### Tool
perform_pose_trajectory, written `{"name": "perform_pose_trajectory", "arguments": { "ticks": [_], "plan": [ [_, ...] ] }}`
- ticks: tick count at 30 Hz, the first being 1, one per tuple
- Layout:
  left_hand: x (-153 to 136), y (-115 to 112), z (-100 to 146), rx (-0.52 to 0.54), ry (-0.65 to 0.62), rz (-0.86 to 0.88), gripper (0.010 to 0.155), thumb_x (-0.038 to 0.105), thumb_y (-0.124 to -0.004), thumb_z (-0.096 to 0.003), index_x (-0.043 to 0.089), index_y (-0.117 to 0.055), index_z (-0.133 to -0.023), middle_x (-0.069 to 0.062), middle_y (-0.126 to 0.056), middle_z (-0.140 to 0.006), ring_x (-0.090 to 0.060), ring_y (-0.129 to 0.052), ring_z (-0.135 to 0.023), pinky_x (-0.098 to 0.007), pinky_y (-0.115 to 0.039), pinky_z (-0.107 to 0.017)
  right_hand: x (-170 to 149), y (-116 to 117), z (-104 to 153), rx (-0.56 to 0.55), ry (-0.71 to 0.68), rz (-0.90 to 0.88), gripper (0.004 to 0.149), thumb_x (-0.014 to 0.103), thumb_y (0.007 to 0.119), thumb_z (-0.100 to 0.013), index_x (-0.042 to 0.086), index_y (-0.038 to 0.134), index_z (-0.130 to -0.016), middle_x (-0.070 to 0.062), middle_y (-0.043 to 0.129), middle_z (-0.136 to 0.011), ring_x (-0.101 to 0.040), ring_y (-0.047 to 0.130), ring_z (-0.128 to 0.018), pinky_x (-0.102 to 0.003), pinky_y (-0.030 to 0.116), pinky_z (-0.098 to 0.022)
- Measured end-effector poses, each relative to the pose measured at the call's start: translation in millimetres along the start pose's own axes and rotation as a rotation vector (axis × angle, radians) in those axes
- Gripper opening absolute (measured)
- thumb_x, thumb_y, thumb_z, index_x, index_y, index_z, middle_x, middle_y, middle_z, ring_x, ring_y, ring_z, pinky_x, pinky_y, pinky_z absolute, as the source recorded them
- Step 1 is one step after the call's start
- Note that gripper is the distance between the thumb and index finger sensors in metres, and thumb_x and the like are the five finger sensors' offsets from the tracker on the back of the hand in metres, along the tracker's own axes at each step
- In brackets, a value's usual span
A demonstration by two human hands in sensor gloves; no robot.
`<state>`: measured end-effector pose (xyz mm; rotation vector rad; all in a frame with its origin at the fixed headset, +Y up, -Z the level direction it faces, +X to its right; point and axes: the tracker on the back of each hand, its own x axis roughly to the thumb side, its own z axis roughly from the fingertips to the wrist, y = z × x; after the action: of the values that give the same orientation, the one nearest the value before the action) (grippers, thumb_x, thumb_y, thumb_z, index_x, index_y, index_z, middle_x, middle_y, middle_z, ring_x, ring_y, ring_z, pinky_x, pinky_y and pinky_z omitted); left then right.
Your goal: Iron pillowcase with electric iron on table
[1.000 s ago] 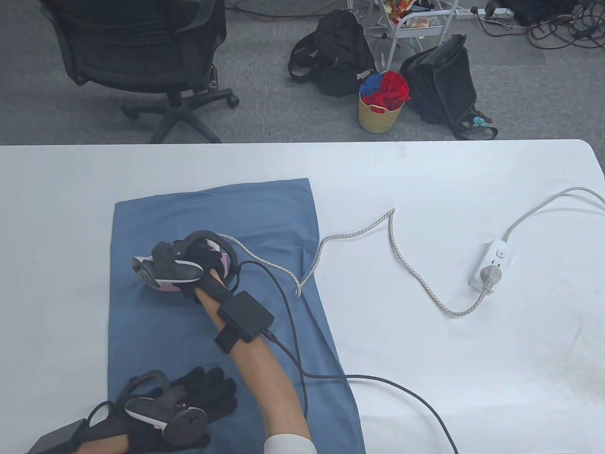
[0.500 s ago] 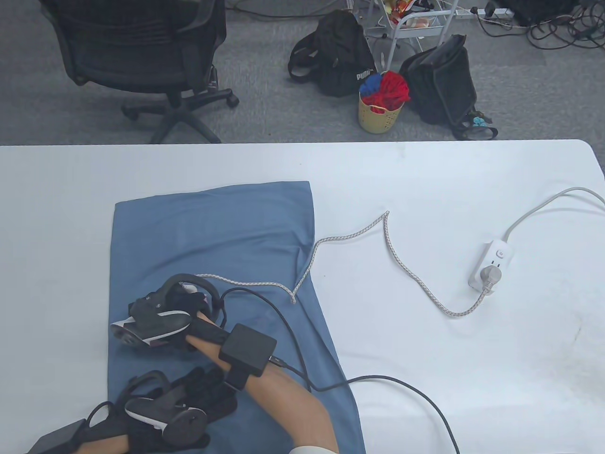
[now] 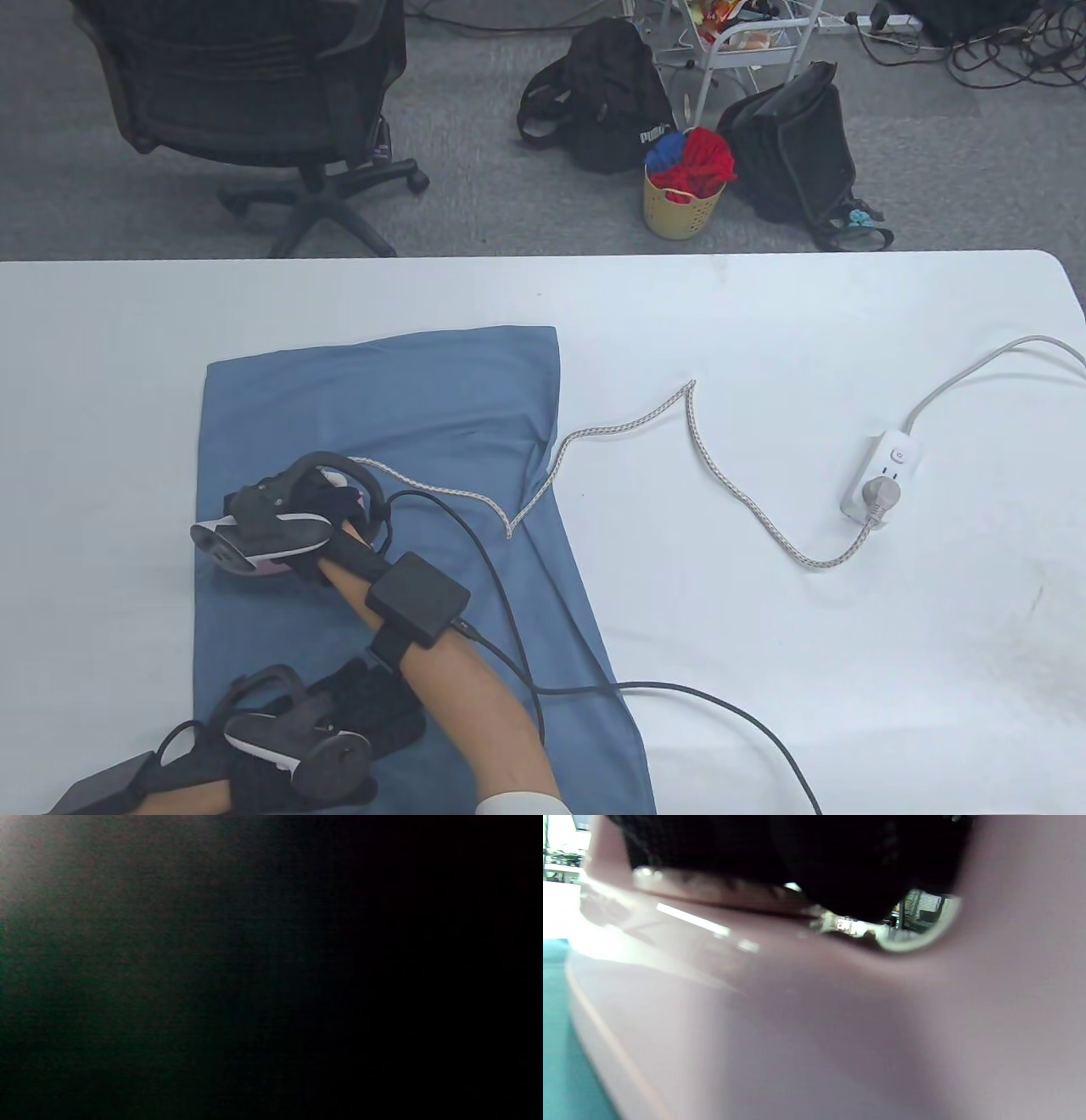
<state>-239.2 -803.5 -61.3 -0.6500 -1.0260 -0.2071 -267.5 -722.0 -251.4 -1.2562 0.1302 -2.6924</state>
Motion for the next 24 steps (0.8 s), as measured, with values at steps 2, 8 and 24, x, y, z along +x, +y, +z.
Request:
{"name": "perform_pose_trajectory", "arguments": {
  "ticks": [2, 8, 24],
  "plan": [
    [-0.1, 0.0, 0.0, 0.000, -0.001, 0.001, 0.076, 0.061, -0.043, -0.0510, 0.037, 0.007, -0.102, 0.001, 0.022, -0.112, -0.034, 0.017, -0.101, -0.054, -0.001, -0.075, -2.4, 0.9, -2.1, -0.002, 0.012, 0.002, 0.037, 0.041, 0.076, -0.040, 0.024, 0.083, -0.072, 0.006, 0.090, -0.041, -0.007, 0.096, -0.021, -0.036, 0.087, -0.034],
    [0.0, -0.2, 0.0, 0.000, -0.001, 0.003, 0.075, 0.061, -0.043, -0.0511, 0.037, 0.007, -0.102, 0.001, 0.022, -0.112, -0.034, 0.017, -0.101, -0.054, -0.001, -0.075, -5.8, -3.0, 6.0, -0.003, 0.015, 0.039, 0.038, 0.041, 0.076, -0.040, 0.025, 0.083, -0.074, 0.007, 0.092, -0.043, -0.008, 0.099, -0.023, -0.038, 0.087, -0.035],
    [-0.8, -0.3, -0.2, -0.003, -0.002, 0.010, 0.075, 0.061, -0.043, -0.0511, 0.037, 0.007, -0.102, 0.001, 0.022, -0.111, -0.034, 0.017, -0.101, -0.054, 0.000, -0.075, -75.8, 17.9, 85.0, 0.056, 0.132, 0.020, 0.037, 0.041, 0.076, -0.041, 0.025, 0.083, -0.073, 0.007, 0.091, -0.042, -0.007, 0.097, -0.022, -0.037, 0.087, -0.034]
  ]
}}
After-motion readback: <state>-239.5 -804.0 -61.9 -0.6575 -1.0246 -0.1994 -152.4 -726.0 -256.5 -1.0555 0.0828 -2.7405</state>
